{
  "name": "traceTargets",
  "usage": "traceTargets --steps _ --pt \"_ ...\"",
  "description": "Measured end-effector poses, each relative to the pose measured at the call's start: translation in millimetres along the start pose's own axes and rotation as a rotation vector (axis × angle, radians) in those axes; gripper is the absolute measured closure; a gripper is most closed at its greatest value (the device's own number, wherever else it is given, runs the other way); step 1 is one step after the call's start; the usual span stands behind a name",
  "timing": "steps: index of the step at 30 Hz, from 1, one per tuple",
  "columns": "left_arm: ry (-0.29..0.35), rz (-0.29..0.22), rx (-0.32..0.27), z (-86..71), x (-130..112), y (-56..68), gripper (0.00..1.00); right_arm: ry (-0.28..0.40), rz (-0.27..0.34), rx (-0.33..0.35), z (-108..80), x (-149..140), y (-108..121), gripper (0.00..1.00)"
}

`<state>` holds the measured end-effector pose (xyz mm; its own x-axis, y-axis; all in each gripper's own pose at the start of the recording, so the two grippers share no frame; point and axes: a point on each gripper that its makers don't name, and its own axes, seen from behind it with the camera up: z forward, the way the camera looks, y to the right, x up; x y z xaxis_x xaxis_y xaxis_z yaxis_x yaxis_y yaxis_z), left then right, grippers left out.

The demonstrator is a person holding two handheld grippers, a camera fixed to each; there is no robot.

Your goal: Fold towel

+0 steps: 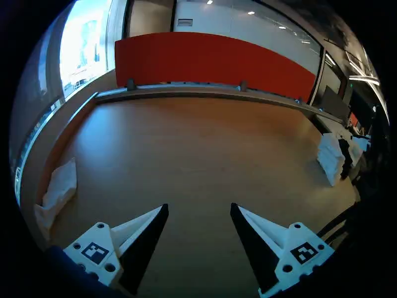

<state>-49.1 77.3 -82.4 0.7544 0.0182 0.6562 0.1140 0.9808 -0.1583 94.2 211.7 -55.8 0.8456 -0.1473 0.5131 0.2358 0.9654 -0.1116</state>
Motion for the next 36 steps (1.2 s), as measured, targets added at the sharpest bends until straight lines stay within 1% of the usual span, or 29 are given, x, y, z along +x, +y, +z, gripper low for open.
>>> traceTargets --steps 9,15,21,24,36 --pt "0.029 -0.006 0.005 -0.6 9.7 -1.5 0.07 0.115 0.044 0.059 -12.5 42.1 -52.4 0.00" --pt "0.050 -0.008 0.012 -1.3 15.4 -4.3 0.07 0.191 0.073 0.114 -21.2 65.5 -90.0 0.00" --pt "0.077 -0.012 0.022 -1.4 24.3 -10.6 0.07 0.222 0.106 0.127 -21.9 77.9 -107.8 0.00" --pt "0.100 -0.016 0.029 -1.5 32.6 -14.6 0.07 0.252 0.126 0.125 -23.4 88.0 -114.5 0.00" --pt "0.241 -0.028 0.068 -6.9 81.1 -31.0 0.07 0.376 0.180 0.148 -37.9 128.6 -153.6 0.00"
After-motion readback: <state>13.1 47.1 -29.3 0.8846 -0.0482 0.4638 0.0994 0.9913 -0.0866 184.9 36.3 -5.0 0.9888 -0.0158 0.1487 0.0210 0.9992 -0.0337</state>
